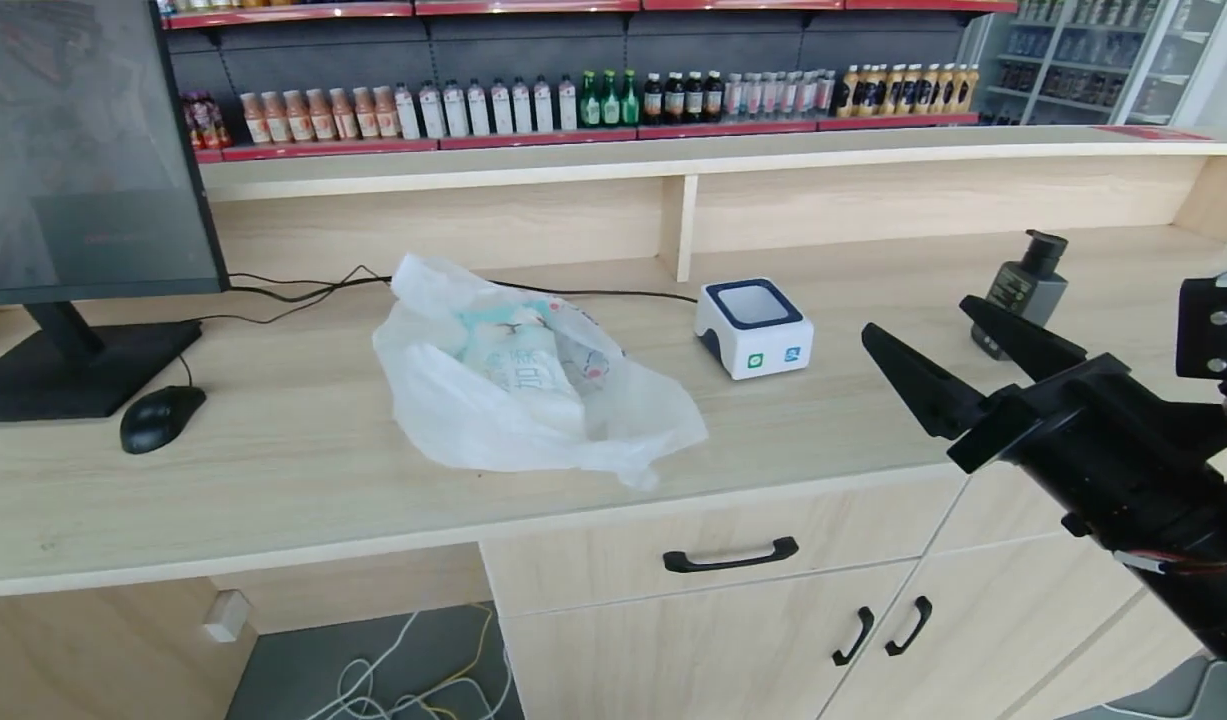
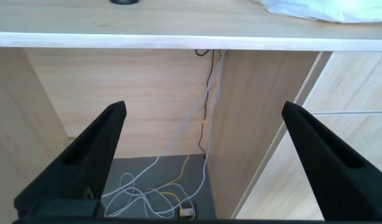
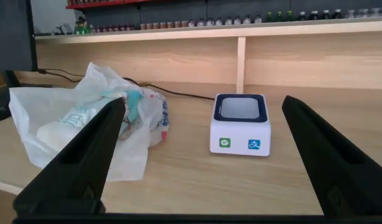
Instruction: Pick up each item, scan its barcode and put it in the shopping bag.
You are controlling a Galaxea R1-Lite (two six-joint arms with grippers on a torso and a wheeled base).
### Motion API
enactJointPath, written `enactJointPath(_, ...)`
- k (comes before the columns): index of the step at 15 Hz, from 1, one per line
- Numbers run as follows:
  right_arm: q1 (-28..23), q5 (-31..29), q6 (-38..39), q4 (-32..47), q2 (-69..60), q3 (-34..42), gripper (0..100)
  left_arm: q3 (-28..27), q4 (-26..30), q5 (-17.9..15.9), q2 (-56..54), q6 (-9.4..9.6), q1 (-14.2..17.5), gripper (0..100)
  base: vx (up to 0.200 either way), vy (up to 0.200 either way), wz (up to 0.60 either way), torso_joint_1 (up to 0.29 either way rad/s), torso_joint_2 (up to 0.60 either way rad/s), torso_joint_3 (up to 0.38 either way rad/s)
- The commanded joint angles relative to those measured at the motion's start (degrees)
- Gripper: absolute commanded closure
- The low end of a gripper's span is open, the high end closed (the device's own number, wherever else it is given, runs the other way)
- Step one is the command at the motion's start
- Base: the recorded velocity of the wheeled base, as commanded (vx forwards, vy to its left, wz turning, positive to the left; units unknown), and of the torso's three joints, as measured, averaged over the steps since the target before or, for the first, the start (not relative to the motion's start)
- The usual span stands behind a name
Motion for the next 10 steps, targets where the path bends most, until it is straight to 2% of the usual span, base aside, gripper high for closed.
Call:
enactJointPath(1, 0.0, 0.0, -0.2, -0.1, -0.7, 1.4, 0, -0.1, 0.0, 0.1, 0.0, -0.29, 0.0, 0, 0.0, -0.2, 0.0, 0.002, 0.0, 0.002)
enactJointPath(10, 0.0, -0.2, -0.9, -0.1, -0.8, 4.2, 0, -0.1, 0.0, 0.1, 0.0, -0.46, 0.0, 0, 0.0, -0.2, 0.0, 0.001, 0.0, 0.002)
